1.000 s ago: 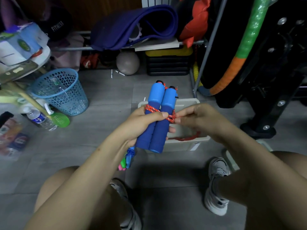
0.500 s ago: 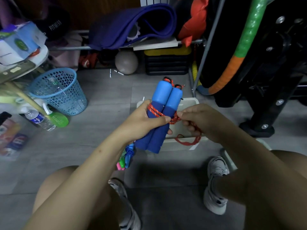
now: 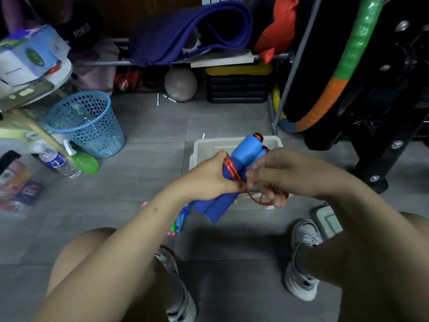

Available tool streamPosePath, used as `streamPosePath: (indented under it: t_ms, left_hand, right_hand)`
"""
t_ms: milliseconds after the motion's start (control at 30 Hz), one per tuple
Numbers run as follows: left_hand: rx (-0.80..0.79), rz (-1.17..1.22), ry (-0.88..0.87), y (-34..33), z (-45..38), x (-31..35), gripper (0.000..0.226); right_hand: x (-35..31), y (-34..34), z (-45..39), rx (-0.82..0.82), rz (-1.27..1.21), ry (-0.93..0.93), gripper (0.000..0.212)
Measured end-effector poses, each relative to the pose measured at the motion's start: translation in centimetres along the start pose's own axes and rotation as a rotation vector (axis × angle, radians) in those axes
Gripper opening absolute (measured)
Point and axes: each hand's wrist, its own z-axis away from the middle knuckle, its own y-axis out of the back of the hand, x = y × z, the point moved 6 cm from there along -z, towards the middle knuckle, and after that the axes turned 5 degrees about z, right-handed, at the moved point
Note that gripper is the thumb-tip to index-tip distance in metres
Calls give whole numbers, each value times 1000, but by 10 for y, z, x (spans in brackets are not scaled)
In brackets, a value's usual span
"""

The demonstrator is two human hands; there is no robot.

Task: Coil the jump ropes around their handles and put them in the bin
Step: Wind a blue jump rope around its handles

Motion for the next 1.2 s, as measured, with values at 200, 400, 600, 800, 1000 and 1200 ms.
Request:
streamPosePath:
  t_ms: [200, 400, 600, 800, 1000, 1200]
  left_hand:
    - [-139, -205, -66, -24, 4, 5, 30]
    - [-218, -159, -108, -28, 7, 15, 16]
    - [-185, -267, -163, -30, 0, 9, 10]
    - [-202, -358, -112, -28, -1, 1, 20]
    - [-288, -496, -52, -27, 4, -8, 42]
    - [-327, -660, -95, -25, 12, -3, 29]
  right_hand:
    - [-15, 11, -10, 187, 144, 157, 32]
    - [-14, 14, -13, 313, 336, 258, 29]
    - [1, 12, -15, 241, 34, 119, 34]
    - [-1, 23, -14, 222, 118, 102, 28]
    - [-11, 35, -12, 247, 588, 270, 20]
    - [2, 18, -24, 189, 790, 292, 14]
